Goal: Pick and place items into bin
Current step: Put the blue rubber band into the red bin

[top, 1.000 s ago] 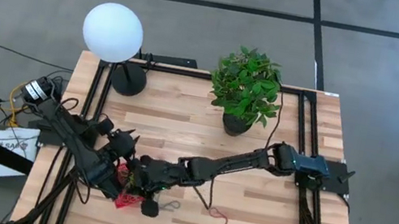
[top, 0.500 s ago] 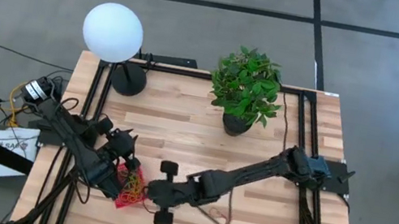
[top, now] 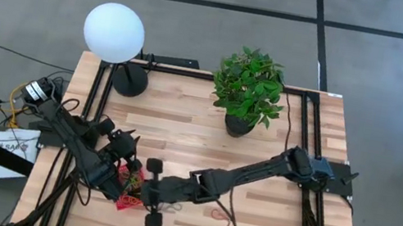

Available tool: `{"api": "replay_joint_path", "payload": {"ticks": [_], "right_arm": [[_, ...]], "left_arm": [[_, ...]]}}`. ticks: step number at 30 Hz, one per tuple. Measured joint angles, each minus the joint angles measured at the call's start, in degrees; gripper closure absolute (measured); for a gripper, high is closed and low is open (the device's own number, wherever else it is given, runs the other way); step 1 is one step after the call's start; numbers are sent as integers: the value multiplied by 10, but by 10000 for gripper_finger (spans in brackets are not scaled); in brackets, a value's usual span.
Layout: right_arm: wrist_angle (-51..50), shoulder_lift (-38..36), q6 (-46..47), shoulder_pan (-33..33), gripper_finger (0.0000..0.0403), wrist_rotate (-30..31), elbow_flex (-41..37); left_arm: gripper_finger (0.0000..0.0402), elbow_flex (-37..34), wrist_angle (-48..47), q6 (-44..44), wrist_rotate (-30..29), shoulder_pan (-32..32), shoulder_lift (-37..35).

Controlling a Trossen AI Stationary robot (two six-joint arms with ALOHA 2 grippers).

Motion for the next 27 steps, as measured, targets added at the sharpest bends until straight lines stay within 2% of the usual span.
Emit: {"api": "replay_joint_path", "payload": {"ticks": [2, 6, 10, 13, 18, 27], "right_arm": [[12, 15, 5, -7, 403, -9, 0], [17, 29, -6, -13, 403, 2, -2], [1, 26, 11, -10, 402, 1, -1], [-7, 26, 7, -6, 397, 0, -1], [-2, 20, -7, -3, 370, -11, -1], [-5, 21, -4, -4, 323, -10, -1]], "left_arm": [[299, 0, 0, 6, 3, 0, 0], [299, 0, 0, 26, 59, 4, 0], [299, 0, 0, 25, 70, 2, 0], [299, 0, 0, 44, 117, 1, 0], [299, 0, 0, 45, 163, 1, 0], [299, 0, 0, 33, 177, 1, 0]]}}
